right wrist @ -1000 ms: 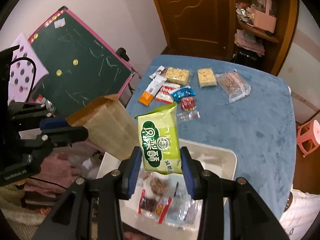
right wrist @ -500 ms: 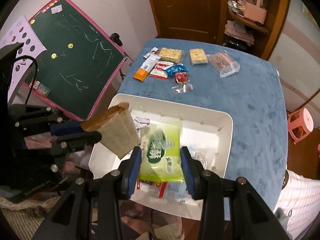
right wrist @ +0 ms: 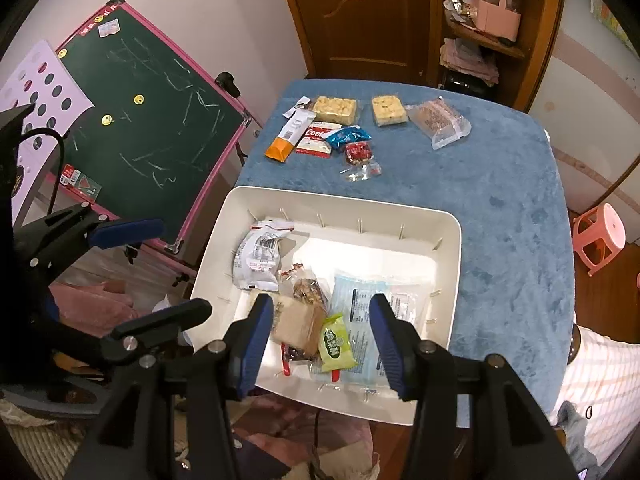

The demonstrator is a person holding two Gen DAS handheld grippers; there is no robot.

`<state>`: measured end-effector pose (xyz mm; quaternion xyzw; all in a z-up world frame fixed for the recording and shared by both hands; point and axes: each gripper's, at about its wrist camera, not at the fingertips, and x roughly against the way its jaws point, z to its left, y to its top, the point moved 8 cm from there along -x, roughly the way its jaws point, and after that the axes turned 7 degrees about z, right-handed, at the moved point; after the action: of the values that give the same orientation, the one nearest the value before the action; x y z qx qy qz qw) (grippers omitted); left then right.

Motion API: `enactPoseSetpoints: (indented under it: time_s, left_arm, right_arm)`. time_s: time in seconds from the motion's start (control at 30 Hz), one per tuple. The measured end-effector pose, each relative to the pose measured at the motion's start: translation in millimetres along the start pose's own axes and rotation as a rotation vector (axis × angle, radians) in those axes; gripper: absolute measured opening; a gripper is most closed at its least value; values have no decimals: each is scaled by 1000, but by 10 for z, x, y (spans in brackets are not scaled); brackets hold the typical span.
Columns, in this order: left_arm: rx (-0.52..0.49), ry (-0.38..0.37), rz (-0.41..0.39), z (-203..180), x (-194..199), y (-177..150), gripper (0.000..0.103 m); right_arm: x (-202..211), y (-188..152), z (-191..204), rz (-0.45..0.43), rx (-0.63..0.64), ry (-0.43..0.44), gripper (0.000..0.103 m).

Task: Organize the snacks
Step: 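Lower both packets into the white tray and open both tools, then move both tools from the tray back over the remaining snacks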

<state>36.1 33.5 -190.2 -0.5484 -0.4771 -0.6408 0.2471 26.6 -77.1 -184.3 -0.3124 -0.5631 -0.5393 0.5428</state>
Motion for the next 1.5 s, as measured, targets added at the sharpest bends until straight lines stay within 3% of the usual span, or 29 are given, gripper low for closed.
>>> enactPoseSetpoints:
  time_s: [0.97, 1.27, 1.5]
  left_arm:
    - [177, -18, 90, 397, -420, 150, 71]
    - [223, 51, 92, 778, -551, 476, 71]
    - [265, 115, -19, 1263, -298, 1067, 72]
  right_arm:
    - [-224, 285, -215, 36, -16, 12, 51]
    - [-376, 754, -389, 29, 3, 4, 51]
    - [-154, 1436, -508, -76, 47, -22, 51]
